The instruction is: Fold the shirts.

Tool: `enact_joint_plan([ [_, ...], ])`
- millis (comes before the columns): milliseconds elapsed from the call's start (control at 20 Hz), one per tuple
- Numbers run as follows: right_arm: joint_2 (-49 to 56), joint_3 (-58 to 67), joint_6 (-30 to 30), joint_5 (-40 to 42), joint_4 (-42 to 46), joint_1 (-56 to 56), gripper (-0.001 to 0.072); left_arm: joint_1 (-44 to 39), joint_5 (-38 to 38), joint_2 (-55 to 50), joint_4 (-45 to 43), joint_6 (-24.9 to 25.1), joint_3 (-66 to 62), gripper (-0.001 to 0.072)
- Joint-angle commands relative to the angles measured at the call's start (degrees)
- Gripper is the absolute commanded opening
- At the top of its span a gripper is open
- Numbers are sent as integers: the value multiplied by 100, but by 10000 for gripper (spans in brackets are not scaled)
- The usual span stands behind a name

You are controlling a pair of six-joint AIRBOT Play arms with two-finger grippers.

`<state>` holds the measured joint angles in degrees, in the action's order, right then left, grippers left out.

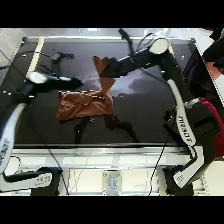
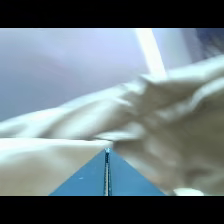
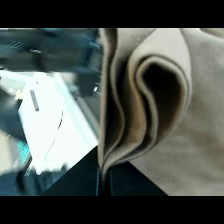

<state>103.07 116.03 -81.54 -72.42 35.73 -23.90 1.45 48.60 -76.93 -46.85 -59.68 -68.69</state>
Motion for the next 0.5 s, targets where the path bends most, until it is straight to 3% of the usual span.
enact_joint_plan([
  [0,282,9,-24,1384,262,-968,8,1189,247,616,-297,-188,-7,14],
  [150,741,-2,-59,2415,249,-1672,10,1655,498,772,-251,-186,-4,14],
  [200,859,-9,-101,2911,245,-1860,78,1720,612,789,-247,-184,-4,14],
  [250,933,-9,-190,3362,245,-1982,379,1733,682,789,-251,-184,-4,14],
  [300,960,-9,-295,3620,238,-2026,625,1733,721,789,-249,-184,-4,14],
  [350,949,-7,-330,3687,243,-2004,662,1720,723,789,-245,-184,-4,14],
  [450,872,11,-328,3224,295,-1690,661,1722,752,789,-243,-184,-4,14],
])
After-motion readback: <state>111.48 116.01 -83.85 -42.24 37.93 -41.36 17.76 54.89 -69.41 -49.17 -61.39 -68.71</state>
